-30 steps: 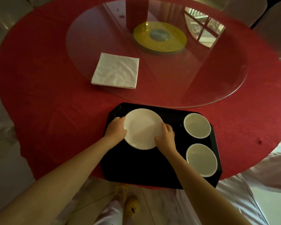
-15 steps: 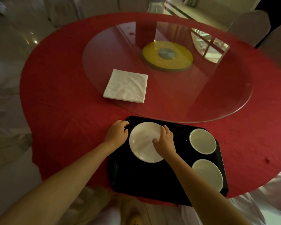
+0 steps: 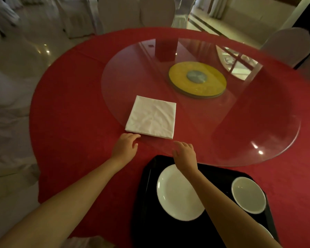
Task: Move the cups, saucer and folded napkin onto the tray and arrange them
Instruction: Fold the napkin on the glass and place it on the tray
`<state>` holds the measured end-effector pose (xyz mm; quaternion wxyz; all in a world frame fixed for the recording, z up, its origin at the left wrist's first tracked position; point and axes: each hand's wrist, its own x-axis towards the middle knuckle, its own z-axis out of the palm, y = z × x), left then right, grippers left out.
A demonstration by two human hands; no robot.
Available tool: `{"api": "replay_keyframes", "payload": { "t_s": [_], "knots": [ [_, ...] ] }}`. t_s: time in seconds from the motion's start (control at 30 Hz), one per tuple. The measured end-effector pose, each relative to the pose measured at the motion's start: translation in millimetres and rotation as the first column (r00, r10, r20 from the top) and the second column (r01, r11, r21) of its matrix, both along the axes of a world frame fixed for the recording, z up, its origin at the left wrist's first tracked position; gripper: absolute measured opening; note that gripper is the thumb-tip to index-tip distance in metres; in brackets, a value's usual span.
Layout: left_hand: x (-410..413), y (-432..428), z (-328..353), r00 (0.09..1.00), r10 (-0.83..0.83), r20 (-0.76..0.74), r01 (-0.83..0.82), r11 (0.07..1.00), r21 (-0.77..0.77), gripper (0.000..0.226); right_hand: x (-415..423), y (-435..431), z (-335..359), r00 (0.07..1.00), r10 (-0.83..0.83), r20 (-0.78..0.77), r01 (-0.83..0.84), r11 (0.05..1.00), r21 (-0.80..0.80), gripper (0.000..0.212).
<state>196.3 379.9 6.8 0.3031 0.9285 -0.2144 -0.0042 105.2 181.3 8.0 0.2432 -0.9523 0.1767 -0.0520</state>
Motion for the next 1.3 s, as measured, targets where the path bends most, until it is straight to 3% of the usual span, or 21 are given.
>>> {"api": "replay_keyframes", "payload": {
  "t_s": [0.27, 0.47, 0.6, 0.73, 0.93, 1.1, 1.2, 1.3],
  "knots": [
    [74, 5, -21, 0.995, -0.098, -0.033, 0.102, 0.986, 0.131, 0.040, 55, -5, -16, 0.996, 0.038, -0.078, -0.056, 0.966, -0.251, 0.038],
    [96, 5, -36, 0.981, -0.196, -0.015, 0.195, 0.964, 0.178, 0.034, 74, -8, -25, 0.983, 0.106, -0.149, -0.154, 0.920, -0.360, 0.024],
    [104, 14, -38, 0.947, -0.305, 0.104, 0.281, 0.939, 0.200, 0.033, 82, -10, -25, 0.984, 0.104, -0.148, -0.155, 0.907, -0.391, 0.014],
    [113, 17, -39, 0.865, -0.410, 0.289, 0.335, 0.901, 0.274, 0.033, 85, -11, -23, 0.983, 0.137, -0.120, -0.179, 0.862, -0.474, 0.018],
    [112, 19, -42, 0.805, -0.501, 0.316, 0.379, 0.846, 0.375, 0.032, 87, -18, -23, 0.990, 0.103, -0.094, -0.129, 0.934, -0.334, 0.005],
    [110, 28, -40, 0.809, -0.495, 0.316, 0.392, 0.856, 0.337, 0.026, 72, -20, -26, 0.987, 0.154, -0.045, -0.160, 0.966, -0.205, 0.009],
    [103, 28, -36, 0.858, -0.429, 0.282, 0.367, 0.897, 0.248, 0.015, 62, -22, -27, 0.985, 0.171, -0.027, -0.173, 0.973, -0.155, 0.008],
    [99, 21, -25, 0.921, -0.337, 0.194, 0.333, 0.941, 0.052, 0.021, 52, -29, -27, 0.987, 0.160, 0.009, -0.157, 0.979, -0.127, 0.009]
  ]
}}
